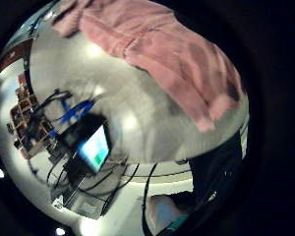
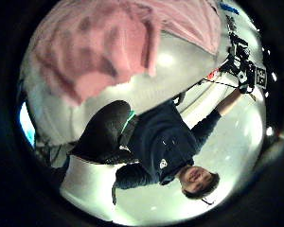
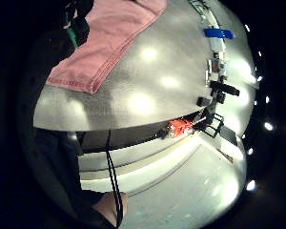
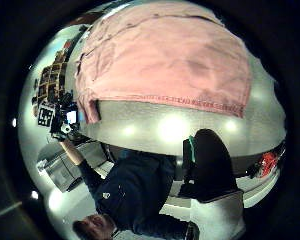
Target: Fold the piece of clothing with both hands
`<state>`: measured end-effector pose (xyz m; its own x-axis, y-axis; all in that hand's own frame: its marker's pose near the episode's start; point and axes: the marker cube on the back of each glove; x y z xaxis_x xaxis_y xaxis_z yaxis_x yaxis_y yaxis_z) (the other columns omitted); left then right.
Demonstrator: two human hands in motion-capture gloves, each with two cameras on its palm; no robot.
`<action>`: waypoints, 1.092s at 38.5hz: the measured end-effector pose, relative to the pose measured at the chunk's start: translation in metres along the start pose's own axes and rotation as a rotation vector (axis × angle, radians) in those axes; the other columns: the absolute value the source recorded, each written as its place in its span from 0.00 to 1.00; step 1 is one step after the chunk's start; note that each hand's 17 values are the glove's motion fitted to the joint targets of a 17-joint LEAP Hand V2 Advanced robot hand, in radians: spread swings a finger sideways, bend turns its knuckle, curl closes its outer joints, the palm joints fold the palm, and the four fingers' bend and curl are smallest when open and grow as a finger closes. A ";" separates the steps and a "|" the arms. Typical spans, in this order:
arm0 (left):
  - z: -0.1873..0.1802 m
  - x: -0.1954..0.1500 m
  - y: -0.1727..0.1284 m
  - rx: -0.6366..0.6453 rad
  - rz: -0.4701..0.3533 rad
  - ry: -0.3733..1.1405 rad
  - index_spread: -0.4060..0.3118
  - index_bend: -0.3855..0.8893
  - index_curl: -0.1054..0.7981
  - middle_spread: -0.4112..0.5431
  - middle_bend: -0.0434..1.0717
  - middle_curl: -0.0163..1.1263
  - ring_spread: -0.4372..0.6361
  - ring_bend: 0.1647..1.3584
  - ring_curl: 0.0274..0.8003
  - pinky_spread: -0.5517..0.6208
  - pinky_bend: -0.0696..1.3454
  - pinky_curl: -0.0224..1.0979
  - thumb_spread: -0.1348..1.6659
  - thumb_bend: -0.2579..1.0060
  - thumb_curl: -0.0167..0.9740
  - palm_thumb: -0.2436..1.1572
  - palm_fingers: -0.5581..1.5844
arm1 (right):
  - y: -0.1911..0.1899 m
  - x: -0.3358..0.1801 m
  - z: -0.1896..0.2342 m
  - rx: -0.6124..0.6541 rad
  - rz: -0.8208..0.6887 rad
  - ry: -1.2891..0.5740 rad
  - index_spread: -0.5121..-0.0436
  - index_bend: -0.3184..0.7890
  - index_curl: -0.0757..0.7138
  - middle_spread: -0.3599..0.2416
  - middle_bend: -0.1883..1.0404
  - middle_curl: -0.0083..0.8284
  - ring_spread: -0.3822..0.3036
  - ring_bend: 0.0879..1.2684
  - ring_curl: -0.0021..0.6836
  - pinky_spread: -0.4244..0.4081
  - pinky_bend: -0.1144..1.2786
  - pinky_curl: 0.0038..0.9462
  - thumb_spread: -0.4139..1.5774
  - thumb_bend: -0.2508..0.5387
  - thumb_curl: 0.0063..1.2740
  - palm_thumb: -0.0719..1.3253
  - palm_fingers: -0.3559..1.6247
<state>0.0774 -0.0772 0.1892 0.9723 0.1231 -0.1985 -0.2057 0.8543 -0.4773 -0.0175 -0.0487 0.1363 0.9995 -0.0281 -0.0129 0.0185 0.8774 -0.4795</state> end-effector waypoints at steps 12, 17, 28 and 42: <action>0.016 0.000 -0.037 0.166 0.009 -0.025 0.40 0.56 0.40 0.54 0.33 0.25 0.62 0.36 0.29 0.68 0.41 0.32 0.64 0.21 0.35 0.47 0.40 | -0.007 -0.015 0.046 -0.208 0.027 -0.005 0.64 0.40 0.34 0.43 0.39 0.50 0.37 0.34 0.53 0.54 0.44 0.36 0.76 0.45 0.30 0.57 0.49; 0.010 0.003 -0.034 0.260 -0.016 -0.062 0.35 0.53 0.42 0.41 0.33 0.26 0.49 0.30 0.27 0.48 0.46 0.33 0.66 0.22 0.38 0.52 0.55 | -0.009 -0.018 0.049 -0.127 0.008 0.021 0.63 0.39 0.35 0.38 0.39 0.51 0.29 0.38 0.54 0.41 0.46 0.36 0.74 0.47 0.33 0.64 0.60; 0.001 0.002 -0.039 0.415 -0.074 -0.164 0.22 0.53 0.50 0.22 0.28 0.32 0.26 0.24 0.32 0.26 0.43 0.35 0.66 0.25 0.43 0.66 0.76 | -0.028 -0.012 0.040 0.060 0.045 0.124 0.54 0.43 0.43 0.27 0.34 0.52 0.20 0.38 0.60 0.19 0.47 0.38 0.66 0.43 0.39 0.74 0.75; -0.032 0.012 0.014 0.422 0.209 -0.073 0.18 0.50 0.58 0.15 0.35 0.40 0.16 0.16 0.39 0.21 0.30 0.35 0.56 0.23 0.55 0.78 0.80 | 0.013 0.011 0.000 0.135 -0.075 0.098 0.54 0.45 0.55 0.23 0.38 0.59 0.18 0.39 0.65 0.09 0.46 0.39 0.51 0.30 0.47 0.78 0.82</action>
<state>0.0825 -0.0798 0.1526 0.9234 0.3360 -0.1855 -0.3489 0.9362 -0.0412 -0.0067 -0.0377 0.1300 0.9881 -0.1370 -0.0696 0.1031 0.9270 -0.3606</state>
